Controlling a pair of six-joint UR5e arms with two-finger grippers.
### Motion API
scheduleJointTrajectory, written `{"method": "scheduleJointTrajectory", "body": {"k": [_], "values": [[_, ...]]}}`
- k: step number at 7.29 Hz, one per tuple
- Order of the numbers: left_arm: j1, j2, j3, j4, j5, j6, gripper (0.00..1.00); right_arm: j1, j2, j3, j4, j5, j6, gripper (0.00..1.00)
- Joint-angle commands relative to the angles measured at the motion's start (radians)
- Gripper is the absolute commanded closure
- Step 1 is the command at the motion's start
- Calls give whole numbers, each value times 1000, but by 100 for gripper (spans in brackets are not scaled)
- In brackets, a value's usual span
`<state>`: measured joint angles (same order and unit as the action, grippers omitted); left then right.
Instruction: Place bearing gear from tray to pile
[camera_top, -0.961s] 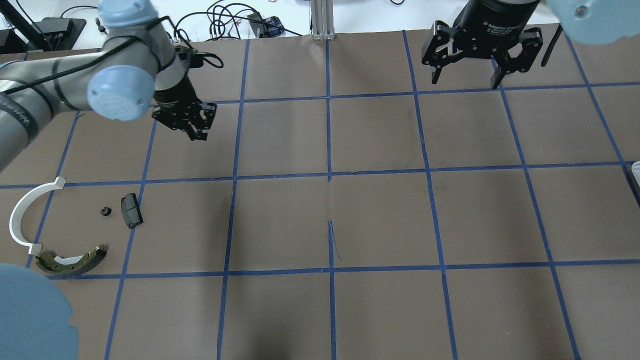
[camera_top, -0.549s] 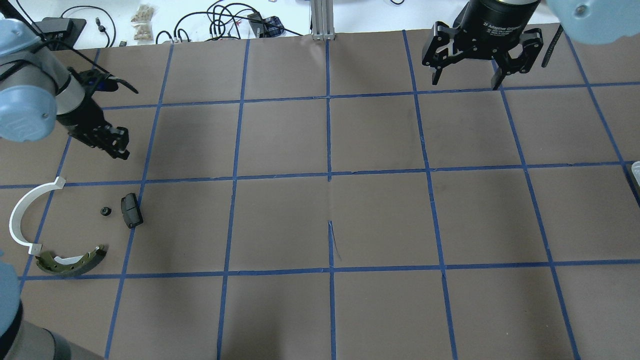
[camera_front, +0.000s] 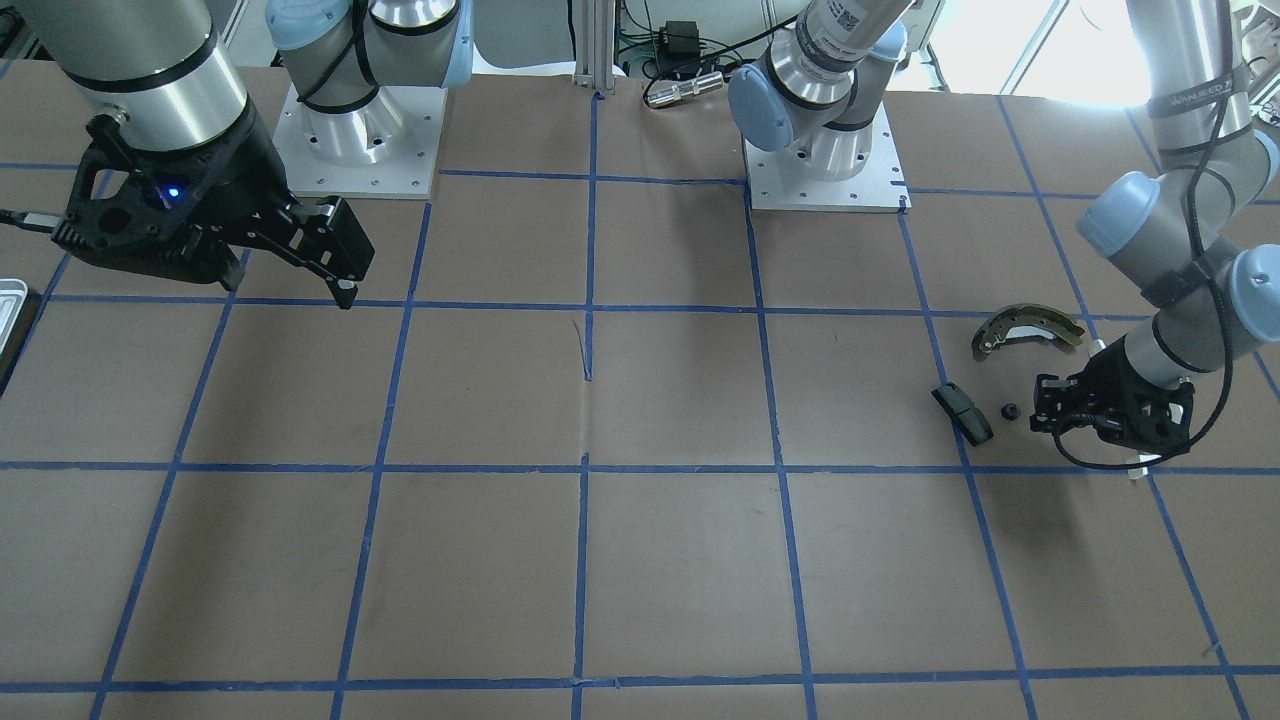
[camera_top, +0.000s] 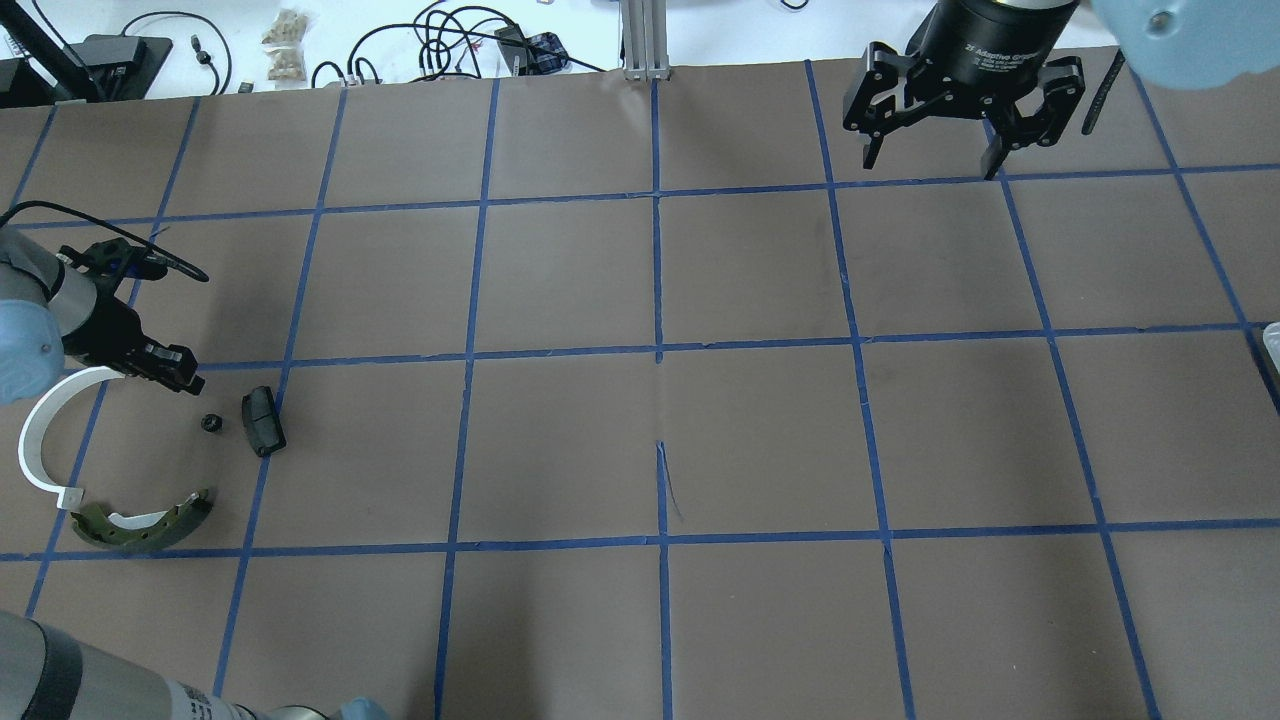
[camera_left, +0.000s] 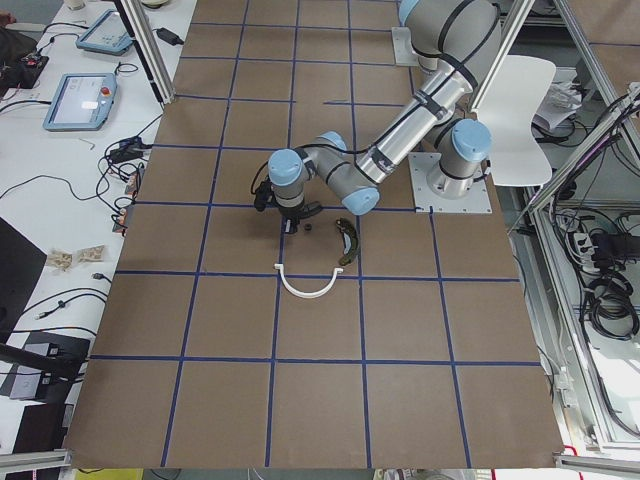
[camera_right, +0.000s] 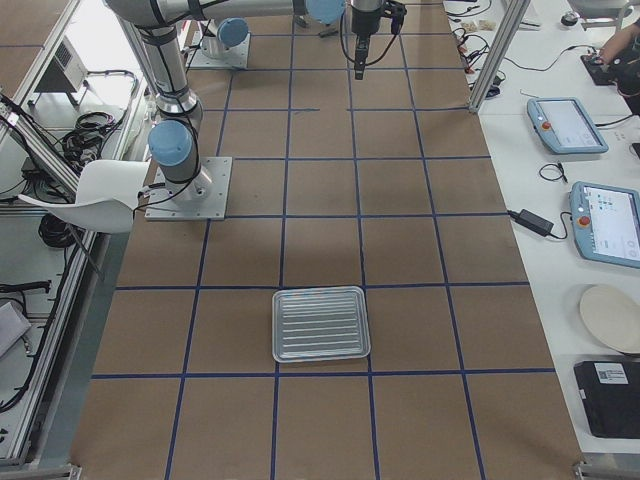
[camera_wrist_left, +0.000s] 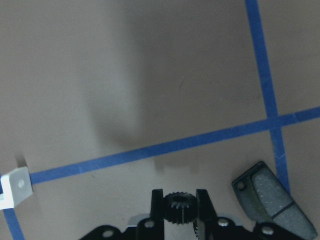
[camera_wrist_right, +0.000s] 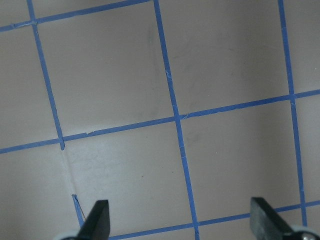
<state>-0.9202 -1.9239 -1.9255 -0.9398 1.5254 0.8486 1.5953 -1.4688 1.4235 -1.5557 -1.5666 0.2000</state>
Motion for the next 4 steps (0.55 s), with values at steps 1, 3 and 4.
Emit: {"method": "scheduleJointTrajectory", "body": {"k": [1,3,4], "values": [[27,5,-20,4,-16,9,78,0,1,0,-3,2,-1,0],[27,2,-18,6,-17,1,14,0,5,-3,-1,0,1,0],[17,16,-18,-4,-13,-5,0,0,5,-2,-3,0,1,0]]}}
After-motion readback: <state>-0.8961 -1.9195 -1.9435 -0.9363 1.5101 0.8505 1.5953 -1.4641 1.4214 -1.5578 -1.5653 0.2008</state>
